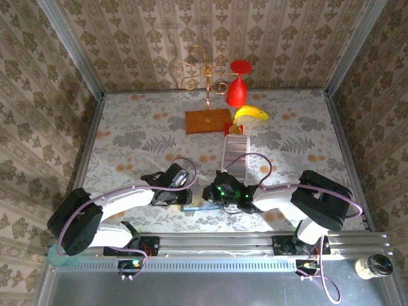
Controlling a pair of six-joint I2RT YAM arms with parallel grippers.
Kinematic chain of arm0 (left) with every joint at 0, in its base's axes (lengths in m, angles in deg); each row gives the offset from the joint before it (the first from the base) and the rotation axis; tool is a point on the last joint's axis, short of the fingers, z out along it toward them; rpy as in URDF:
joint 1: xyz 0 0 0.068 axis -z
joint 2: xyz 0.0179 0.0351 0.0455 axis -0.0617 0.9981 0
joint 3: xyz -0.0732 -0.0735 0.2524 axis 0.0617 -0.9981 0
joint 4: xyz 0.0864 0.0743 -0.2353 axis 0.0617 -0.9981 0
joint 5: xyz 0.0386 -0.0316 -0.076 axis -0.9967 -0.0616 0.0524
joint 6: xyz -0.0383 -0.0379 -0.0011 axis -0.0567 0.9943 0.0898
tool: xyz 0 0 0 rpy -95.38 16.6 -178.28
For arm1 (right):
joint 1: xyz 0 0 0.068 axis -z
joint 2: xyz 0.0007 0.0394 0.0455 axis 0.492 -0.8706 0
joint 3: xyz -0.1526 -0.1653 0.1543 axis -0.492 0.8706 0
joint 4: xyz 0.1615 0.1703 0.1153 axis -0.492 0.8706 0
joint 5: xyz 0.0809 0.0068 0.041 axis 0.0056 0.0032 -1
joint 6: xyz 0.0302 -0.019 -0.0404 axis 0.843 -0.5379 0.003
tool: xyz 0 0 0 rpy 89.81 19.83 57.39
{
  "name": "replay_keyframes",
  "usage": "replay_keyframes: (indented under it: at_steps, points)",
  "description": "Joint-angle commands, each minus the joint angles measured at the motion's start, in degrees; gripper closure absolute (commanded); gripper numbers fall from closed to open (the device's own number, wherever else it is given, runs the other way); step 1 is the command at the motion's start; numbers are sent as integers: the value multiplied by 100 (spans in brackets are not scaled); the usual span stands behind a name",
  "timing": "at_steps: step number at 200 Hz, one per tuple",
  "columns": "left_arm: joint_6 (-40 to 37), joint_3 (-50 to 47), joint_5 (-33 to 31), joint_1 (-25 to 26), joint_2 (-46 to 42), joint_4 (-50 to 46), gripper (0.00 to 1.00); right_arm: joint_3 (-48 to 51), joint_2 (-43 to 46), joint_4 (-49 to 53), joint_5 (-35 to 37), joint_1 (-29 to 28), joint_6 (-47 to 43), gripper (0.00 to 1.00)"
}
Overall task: Put the credit cards into the card holder
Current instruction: Insert the credit card into the card slot.
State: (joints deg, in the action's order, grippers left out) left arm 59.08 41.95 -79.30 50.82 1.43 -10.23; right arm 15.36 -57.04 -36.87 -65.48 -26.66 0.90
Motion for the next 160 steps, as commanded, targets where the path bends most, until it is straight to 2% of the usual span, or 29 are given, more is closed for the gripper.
replay_keyframes:
  at_steps: [1,52,79,105,160]
  points:
    - [100,-265,-143,50,-117,-335,59,-98,-143,674,-119,-59,-63,100]
    - [320,-457,-114,-90,-657,-154,57,-230,-241,1021,-200,-56,-232,99]
    - [399,-535,98,-283,-581,10,67,-310,-309,1130,-315,-46,-337,94]
    - [402,-564,314,-344,-478,185,80,-450,-436,1184,-455,-46,-448,94]
    - [386,-736,309,-361,-465,192,87,-711,-663,1254,-680,-46,-605,93]
